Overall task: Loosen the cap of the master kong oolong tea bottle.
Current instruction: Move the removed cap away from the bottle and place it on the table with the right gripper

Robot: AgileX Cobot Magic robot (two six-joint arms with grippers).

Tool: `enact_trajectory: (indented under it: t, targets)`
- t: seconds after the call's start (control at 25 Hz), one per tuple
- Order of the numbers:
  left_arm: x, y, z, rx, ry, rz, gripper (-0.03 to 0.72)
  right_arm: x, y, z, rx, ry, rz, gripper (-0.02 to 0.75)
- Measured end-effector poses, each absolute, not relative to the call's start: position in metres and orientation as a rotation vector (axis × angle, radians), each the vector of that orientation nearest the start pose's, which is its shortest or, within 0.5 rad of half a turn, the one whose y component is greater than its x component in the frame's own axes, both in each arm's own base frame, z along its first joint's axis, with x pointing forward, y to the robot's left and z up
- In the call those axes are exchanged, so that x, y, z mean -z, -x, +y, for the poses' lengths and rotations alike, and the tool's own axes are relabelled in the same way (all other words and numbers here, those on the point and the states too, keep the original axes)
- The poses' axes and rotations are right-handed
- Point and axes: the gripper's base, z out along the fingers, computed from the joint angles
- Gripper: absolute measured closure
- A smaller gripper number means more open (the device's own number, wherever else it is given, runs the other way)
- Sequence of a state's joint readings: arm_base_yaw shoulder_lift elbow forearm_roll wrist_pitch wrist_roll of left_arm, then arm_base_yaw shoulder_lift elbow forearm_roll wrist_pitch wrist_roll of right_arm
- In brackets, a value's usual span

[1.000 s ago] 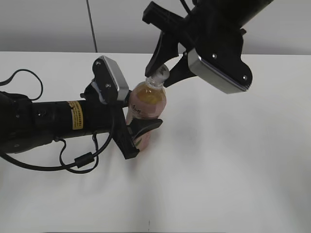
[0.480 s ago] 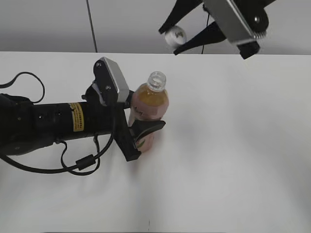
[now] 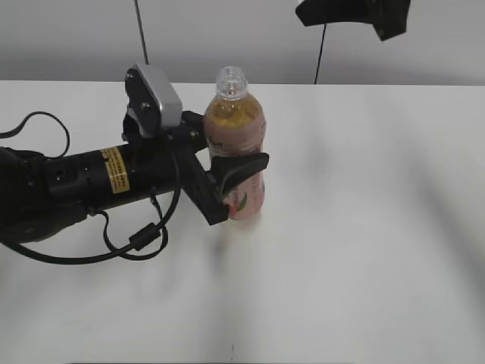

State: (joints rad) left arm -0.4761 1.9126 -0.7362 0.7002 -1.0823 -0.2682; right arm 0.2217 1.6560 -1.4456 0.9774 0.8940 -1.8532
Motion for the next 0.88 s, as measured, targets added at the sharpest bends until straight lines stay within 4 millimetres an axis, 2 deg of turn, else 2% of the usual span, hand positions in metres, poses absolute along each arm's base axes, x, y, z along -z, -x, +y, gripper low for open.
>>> enact_trajectory:
  t: [0.12,0.32,0.52,0.68,0.88]
  targets:
    - [-0.149,-0.28,-0.202,0.815,-0.888,1.499,0.284,-0.331,-0.356,0.135,-0.369,1.368,1.696,0.463]
    - [-0.132,-0.284,-0.202,0.854,-0.811,1.592,0.284,-0.28,-0.374,0.123,-0.396,1.107,2.18,0.463]
    - [-0.128,-0.285,-0.2,0.851,-0.788,1.633,0.284,-0.233,-0.376,0.112,-0.353,1.019,2.558,0.463]
    - [-0.123,-0.286,-0.199,0.816,-0.791,1.686,0.284,-0.193,-0.379,0.102,-0.249,0.938,2.824,0.463]
    - [-0.123,-0.286,-0.199,0.814,-0.791,1.691,0.284,-0.15,-0.382,0.097,-0.205,0.878,3.002,0.463]
